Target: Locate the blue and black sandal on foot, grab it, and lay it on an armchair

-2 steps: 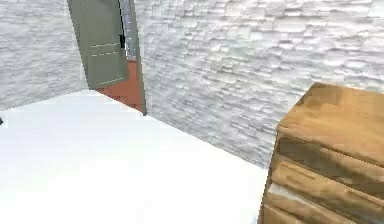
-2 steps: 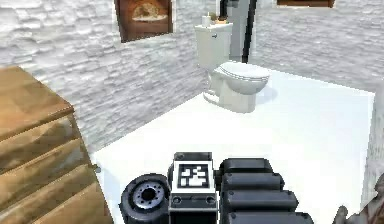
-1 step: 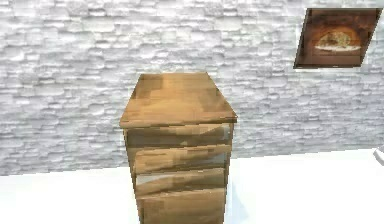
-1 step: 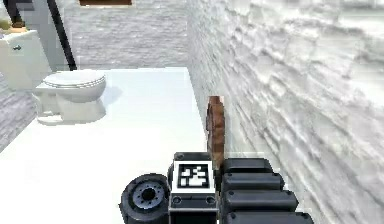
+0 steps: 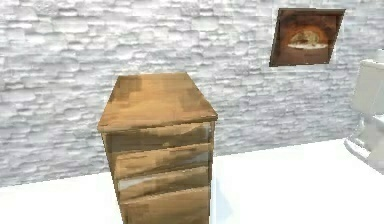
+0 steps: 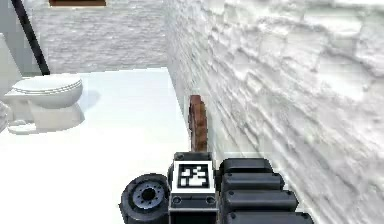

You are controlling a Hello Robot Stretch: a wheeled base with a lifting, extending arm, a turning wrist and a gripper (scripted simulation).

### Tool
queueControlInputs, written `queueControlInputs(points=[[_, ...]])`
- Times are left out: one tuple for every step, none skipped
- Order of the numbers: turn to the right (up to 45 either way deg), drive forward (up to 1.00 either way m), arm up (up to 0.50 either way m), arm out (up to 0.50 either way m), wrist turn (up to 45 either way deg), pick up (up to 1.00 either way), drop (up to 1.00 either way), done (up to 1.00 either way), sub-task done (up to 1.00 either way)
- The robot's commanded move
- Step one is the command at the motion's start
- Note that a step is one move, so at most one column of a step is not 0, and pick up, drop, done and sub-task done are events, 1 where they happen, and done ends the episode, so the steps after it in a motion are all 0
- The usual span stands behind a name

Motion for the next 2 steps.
queueControlInputs(points=[[0.0,0.15,0.00,0.00,0.0,0.00,0.00,0.00,0.00],[-45.0,0.00,0.00,0.00,0.0,0.00,0.00,0.00,0.00]])
